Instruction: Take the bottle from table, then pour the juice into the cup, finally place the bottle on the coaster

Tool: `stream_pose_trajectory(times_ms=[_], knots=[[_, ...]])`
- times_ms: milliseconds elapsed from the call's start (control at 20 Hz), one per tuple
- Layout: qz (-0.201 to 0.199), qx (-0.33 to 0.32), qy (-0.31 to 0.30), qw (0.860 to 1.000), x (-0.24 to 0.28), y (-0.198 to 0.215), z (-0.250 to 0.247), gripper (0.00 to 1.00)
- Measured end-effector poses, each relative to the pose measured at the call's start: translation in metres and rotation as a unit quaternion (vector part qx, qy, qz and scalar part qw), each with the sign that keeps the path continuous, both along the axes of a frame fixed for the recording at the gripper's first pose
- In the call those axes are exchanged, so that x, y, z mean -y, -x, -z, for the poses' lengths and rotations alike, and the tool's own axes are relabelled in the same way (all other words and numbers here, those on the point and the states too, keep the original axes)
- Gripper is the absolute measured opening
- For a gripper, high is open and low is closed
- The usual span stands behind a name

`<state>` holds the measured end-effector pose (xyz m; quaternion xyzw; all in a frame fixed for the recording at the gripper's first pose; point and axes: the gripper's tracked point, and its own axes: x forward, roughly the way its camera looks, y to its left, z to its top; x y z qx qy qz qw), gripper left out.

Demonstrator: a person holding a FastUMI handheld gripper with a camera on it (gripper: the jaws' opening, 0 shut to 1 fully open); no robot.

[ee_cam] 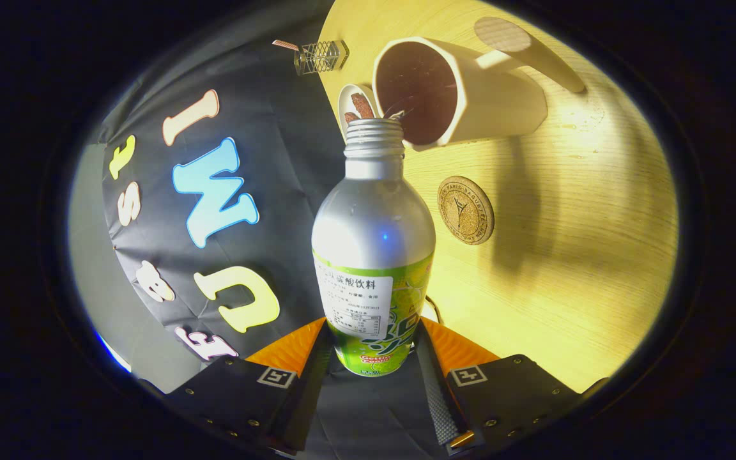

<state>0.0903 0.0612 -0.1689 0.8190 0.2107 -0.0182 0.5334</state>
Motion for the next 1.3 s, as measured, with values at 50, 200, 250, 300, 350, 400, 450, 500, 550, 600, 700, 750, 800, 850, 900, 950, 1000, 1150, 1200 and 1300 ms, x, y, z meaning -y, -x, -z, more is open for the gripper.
stream_pose_trajectory(times_ms=[50,200,250,300,350,400,450,500,550,600,700,750,800,850,900,950,1000,1150,1200,1300], knots=[[0.002,-0.001,-0.004,1.000,0.001,-0.001,-0.002,0.73],[0.005,-0.004,-0.014,1.000,0.001,-0.002,-0.004,0.73],[0.004,-0.004,-0.017,1.000,0.001,-0.002,-0.005,0.73],[0.004,-0.004,-0.019,1.000,0.002,-0.002,-0.005,0.73],[0.005,-0.005,-0.021,1.000,0.002,-0.002,-0.006,0.73],[0.003,-0.006,-0.024,1.000,0.002,-0.002,-0.006,0.73],[0.004,-0.008,-0.025,1.000,0.002,-0.001,-0.007,0.73],[0.004,-0.010,-0.028,1.000,0.002,-0.001,-0.007,0.73],[0.004,-0.011,-0.030,0.999,0.002,-0.001,-0.007,0.73],[0.004,-0.011,-0.032,0.999,0.001,-0.001,-0.007,0.73],[0.002,-0.012,-0.036,0.999,-0.001,0.001,-0.007,0.73],[0.003,-0.013,-0.038,0.999,0.001,0.002,-0.007,0.73],[0.005,-0.013,-0.042,0.999,0.002,0.002,-0.008,0.73],[0.006,-0.014,-0.045,0.999,0.004,0.002,-0.008,0.73],[0.007,-0.015,-0.047,0.999,0.004,0.002,-0.008,0.73],[0.008,-0.015,-0.048,0.999,0.005,0.003,-0.008,0.73],[0.009,-0.016,-0.051,0.999,0.005,0.003,-0.008,0.73],[0.008,-0.017,-0.057,0.998,0.005,0.004,-0.010,0.73],[0.010,-0.017,-0.061,0.998,0.005,0.003,-0.011,0.73],[0.011,-0.017,-0.067,0.998,0.006,0.001,-0.014,0.73]])
